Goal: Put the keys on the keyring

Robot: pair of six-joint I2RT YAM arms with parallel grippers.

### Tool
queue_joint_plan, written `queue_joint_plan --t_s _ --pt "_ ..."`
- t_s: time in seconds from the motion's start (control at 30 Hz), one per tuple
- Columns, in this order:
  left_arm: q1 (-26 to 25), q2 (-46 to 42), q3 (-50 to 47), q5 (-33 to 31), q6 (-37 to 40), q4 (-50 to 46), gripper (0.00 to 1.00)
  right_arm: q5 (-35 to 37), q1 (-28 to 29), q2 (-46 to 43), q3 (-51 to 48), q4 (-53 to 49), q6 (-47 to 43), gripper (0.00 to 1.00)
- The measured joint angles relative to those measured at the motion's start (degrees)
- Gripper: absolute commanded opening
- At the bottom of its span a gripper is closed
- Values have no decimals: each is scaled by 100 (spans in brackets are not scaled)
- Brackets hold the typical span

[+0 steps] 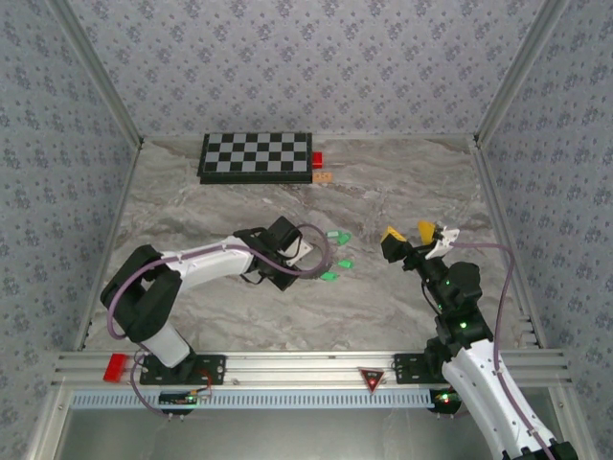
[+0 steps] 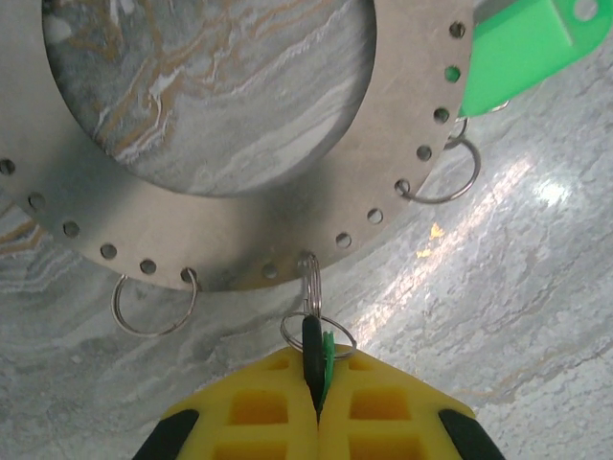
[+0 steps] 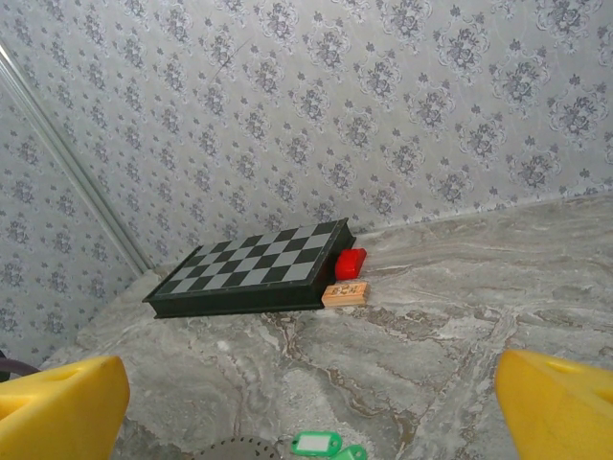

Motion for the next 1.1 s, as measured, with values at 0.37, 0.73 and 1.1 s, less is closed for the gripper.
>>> queue_joint_plan --t_s 0.37,0.73,1.1 --pt "-22 -188 -243 28 -356 -55 0 0 -26 0 -4 0 0 100" --pt "-35 -190 -291 31 -511 -181 9 0 -26 0 -4 0 2 100" --pt "-72 -496 -435 48 -651 -446 32 -2 -37 0 -4 0 17 100"
